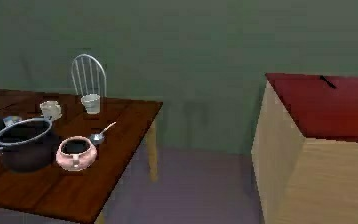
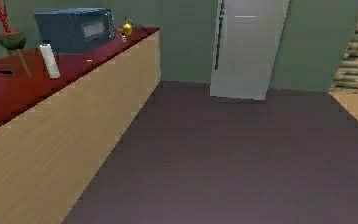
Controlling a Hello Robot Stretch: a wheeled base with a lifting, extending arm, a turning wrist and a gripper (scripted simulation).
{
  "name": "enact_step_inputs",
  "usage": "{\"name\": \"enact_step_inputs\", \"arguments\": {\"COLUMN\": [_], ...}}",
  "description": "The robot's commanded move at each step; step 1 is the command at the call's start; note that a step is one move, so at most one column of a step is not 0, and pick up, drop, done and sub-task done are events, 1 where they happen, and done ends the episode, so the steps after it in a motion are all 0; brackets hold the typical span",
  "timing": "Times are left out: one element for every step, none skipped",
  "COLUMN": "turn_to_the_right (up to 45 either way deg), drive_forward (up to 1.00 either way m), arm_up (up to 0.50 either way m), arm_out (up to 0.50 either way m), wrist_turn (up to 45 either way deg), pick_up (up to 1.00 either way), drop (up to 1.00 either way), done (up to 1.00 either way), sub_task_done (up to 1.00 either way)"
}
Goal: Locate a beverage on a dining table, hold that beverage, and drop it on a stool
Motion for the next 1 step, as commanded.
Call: {"name": "enact_step_inputs", "arguments": {"turn_to_the_right": [0.0], "drive_forward": [1.0], "arm_up": [0.0], "arm_out": [0.0], "wrist_turn": [0.0], "pick_up": [0.0], "drop": [0.0], "done": [0.0], "sub_task_done": [0.0]}}
